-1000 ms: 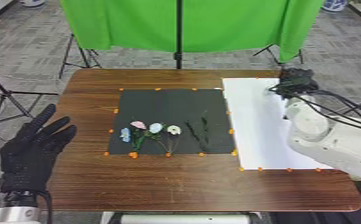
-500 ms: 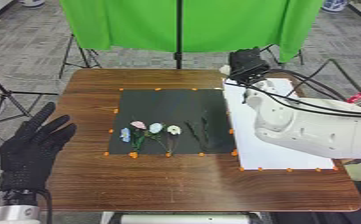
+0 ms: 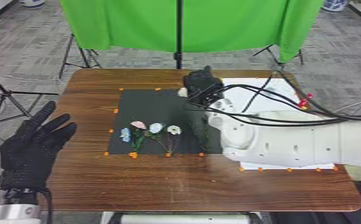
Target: Arrange flowers
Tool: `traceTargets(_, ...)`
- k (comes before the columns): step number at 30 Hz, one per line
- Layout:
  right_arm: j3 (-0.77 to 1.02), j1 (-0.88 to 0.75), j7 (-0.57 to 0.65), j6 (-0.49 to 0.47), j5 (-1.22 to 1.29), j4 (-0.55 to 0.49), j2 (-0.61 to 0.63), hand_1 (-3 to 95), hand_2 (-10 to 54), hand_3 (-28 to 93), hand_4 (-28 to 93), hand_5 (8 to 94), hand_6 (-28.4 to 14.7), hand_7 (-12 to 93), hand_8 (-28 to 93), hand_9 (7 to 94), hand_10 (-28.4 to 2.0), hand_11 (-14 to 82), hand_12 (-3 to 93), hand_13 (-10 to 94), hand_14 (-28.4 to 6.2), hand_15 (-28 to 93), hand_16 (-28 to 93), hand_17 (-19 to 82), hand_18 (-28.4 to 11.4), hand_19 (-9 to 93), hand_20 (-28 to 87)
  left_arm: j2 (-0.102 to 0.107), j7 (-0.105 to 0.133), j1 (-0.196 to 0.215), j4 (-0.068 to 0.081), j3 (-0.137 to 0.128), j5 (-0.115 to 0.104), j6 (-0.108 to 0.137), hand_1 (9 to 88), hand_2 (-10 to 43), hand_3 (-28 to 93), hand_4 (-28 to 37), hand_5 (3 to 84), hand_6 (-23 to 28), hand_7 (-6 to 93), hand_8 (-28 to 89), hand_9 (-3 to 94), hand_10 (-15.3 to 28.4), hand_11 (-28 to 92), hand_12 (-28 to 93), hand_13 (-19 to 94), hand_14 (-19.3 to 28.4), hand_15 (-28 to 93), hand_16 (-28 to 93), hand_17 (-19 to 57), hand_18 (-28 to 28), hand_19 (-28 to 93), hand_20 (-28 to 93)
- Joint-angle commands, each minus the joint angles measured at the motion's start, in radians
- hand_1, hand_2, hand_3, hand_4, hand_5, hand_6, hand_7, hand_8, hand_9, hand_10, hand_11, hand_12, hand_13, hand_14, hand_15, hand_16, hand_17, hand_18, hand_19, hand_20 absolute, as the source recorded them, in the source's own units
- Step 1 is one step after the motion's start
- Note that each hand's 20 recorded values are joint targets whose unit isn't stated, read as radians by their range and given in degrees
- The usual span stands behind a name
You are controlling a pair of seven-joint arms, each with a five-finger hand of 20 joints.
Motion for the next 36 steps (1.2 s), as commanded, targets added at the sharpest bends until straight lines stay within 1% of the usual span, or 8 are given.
traceTargets(1,-0.030,-0.005,-0.009,-0.039,-0.011,0.001,0.008,52.1,-9.5,72,-28,85.3,3.9,18,1,93.5,-5.1,16.6,27.4,82,-3.0,61,20,32,-17.0,86,21,-0.003,-0.004,0.013,0.004,0.006,0.002,-0.007,21.0,6.5,79,-27.8,33.8,8.3,12.0,-8,31.6,19.0,29,12,22,27.2,62,-12,-9.8,21.2,54,28)
traceTargets(5,-0.078,0.016,-0.009,-0.038,-0.010,-0.008,0.009,52.1,-9.5,72,-28,85.2,3.9,18,1,93.3,-5.2,16.5,27.4,82,-3.0,61,20,31,-17.1,86,21,-0.004,-0.007,0.008,0.007,0.009,0.001,-0.008,20.8,6.4,79,-27.8,33.7,8.1,12.1,-8,31.8,18.8,30,12,23,26.9,62,-12,-9.7,21.3,54,28)
traceTargets(11,-0.088,0.011,-0.025,-0.046,-0.015,-0.017,0.011,52.0,-9.5,72,-28,85.0,4.0,18,1,93.3,-5.3,16.4,27.5,81,-3.1,61,20,31,-17.1,85,21,-0.005,-0.008,0.007,0.007,0.011,-0.001,-0.005,20.9,6.6,79,-27.8,33.7,8.0,12.4,-8,31.6,18.8,30,11,23,27.0,62,-12,-9.7,21.2,54,28)
traceTargets(23,-0.094,0.015,-0.051,-0.033,-0.004,-0.026,0.022,50.8,-9.5,73,-28,84.1,4.2,18,1,92.5,-5.1,16.3,27.6,80,-3.2,61,20,30,-17.0,85,22,-0.008,-0.023,0.004,0.007,0.008,0.003,-0.008,21.4,6.6,79,-27.6,33.9,8.5,11.9,-8,31.5,19.5,29,11,22,27.5,61,-12,-10.0,21.3,54,28)
traceTargets(26,-0.093,0.015,-0.055,-0.052,0.001,-0.029,0.025,48.4,-9.5,75,-28,81.3,3.9,20,-1,90.5,-5.4,17.2,27.1,78,-3.7,62,20,28,-17.1,84,23,-0.007,-0.029,0.000,0.009,0.007,0.005,-0.012,21.4,6.6,79,-27.6,34.0,8.7,11.7,-8,31.5,19.6,28,11,22,27.6,61,-12,-10.0,21.3,54,28)
traceTargets(28,-0.086,0.012,-0.057,-0.060,0.012,-0.034,0.027,47.6,-9.5,75,-28,80.6,3.5,20,-1,89.6,-5.6,16.8,27.2,77,-3.9,62,20,28,-17.2,84,23,-0.005,-0.024,0.002,0.009,0.009,0.002,-0.011,21.5,6.6,79,-27.6,34.0,8.7,11.5,-8,31.5,19.6,28,12,22,27.6,61,-12,-10.0,21.3,54,29)
traceTargets(31,-0.082,0.010,-0.052,-0.066,0.007,-0.036,0.029,45.9,-9.5,76,-28,77.9,2.6,20,-2,88.2,-6.2,17.6,26.6,76,-4.4,63,19,27,-17.4,83,24,-0.008,-0.040,-0.004,0.010,0.006,0.007,-0.015,21.5,6.6,79,-27.6,34.2,8.9,11.3,-8,31.5,19.7,28,12,22,27.6,60,-12,-10.0,21.3,53,29)
traceTargets(36,-0.081,0.012,-0.043,-0.064,0.015,-0.038,0.027,41.2,-9.5,79,-28,71.7,2.3,20,-4,85.1,-7.5,22.7,22.5,75,-4.7,64,18,26,-17.8,82,26,-0.011,-0.046,-0.007,0.012,0.008,0.009,-0.017,21.7,6.7,79,-27.5,34.3,9.1,11.1,-8,31.5,20.0,27,12,22,27.7,60,-12,-10.2,21.4,53,29)
